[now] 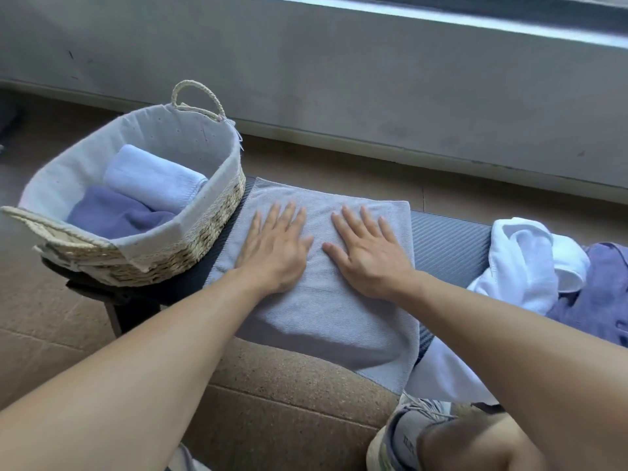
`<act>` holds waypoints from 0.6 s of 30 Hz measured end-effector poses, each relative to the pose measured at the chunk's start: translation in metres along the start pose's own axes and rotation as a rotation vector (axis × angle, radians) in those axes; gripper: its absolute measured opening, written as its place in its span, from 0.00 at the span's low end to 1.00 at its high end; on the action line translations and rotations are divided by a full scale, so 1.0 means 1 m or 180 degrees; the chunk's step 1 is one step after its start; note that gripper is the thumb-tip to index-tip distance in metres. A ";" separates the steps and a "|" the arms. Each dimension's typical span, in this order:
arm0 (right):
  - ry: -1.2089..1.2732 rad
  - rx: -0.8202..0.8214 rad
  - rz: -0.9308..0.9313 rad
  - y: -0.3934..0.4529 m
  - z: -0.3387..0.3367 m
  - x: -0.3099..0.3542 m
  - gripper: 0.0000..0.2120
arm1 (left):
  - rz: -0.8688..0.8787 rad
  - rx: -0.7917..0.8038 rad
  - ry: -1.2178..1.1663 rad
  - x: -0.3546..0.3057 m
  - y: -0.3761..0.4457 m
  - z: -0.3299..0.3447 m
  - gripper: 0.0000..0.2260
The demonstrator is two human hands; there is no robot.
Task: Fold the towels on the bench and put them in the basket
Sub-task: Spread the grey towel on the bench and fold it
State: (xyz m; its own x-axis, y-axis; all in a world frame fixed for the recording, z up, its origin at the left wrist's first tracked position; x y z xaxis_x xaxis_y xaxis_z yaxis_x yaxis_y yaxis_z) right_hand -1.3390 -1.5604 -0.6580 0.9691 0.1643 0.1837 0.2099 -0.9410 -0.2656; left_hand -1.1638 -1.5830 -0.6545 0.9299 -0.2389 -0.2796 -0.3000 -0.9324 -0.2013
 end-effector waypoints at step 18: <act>-0.0095 -0.0049 0.0131 -0.006 0.000 -0.010 0.35 | 0.0306 -0.0673 0.0215 0.001 -0.051 0.008 0.32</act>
State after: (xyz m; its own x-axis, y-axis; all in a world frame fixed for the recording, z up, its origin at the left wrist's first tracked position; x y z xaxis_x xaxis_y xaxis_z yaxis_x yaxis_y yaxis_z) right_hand -1.3502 -1.5567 -0.6587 0.9804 0.1340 0.1444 0.1680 -0.9515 -0.2577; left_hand -1.1492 -1.5334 -0.6521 0.9135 -0.3403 -0.2232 -0.3434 -0.9388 0.0261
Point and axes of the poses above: each hand's wrist, its own y-axis towards the middle knuckle, its own z-axis out of the palm, x = y × z, the point moved 3 cm from there along y, towards the middle knuckle, and after that the axes turned 7 degrees about x, right-handed, at the moved point
